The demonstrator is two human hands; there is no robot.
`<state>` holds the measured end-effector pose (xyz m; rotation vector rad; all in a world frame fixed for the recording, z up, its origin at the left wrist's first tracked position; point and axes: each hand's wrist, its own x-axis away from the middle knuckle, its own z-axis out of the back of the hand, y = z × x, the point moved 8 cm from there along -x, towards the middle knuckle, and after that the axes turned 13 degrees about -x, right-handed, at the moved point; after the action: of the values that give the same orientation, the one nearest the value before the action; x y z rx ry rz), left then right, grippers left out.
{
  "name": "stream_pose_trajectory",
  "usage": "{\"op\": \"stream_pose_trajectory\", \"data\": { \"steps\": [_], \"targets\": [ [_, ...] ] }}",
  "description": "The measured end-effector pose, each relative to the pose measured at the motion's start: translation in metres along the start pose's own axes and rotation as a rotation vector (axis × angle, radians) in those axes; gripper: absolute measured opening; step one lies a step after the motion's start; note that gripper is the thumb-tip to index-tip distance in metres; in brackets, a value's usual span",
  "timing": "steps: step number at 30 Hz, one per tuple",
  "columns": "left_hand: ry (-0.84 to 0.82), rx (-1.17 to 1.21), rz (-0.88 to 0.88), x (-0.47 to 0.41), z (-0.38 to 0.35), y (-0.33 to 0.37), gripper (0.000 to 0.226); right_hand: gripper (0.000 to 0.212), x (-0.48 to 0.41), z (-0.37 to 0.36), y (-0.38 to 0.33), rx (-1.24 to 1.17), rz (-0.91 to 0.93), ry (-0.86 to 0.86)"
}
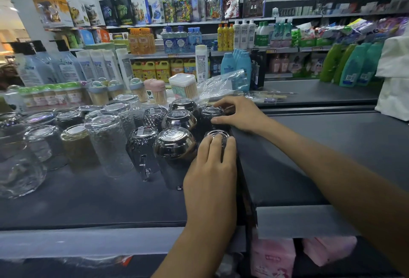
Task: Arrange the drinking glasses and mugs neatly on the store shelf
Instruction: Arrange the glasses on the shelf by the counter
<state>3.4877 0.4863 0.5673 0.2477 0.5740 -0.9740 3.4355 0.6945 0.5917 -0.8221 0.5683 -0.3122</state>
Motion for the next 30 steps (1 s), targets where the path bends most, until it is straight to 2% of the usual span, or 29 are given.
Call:
{"op": "stream_pose_trajectory", "data": {
  "steps": [7, 13, 30],
  "targets": [
    [-0.02, -0.089, 0.065, -0.01, -0.006, 0.003, 0.057, 0.047, -0.003, 0.009, -0.001, -0.058, -0.005, -0.01],
    [0.018, -0.134, 0.097, -0.02, -0.007, 0.001, 0.055, 0.039, -0.001, 0.0, 0.001, 0.048, 0.041, -0.03],
    [0.066, -0.11, 0.121, -0.018, -0.014, 0.001, 0.058, 0.038, 0.001, 0.003, 0.002, 0.032, 0.032, -0.022]
  ]
}}
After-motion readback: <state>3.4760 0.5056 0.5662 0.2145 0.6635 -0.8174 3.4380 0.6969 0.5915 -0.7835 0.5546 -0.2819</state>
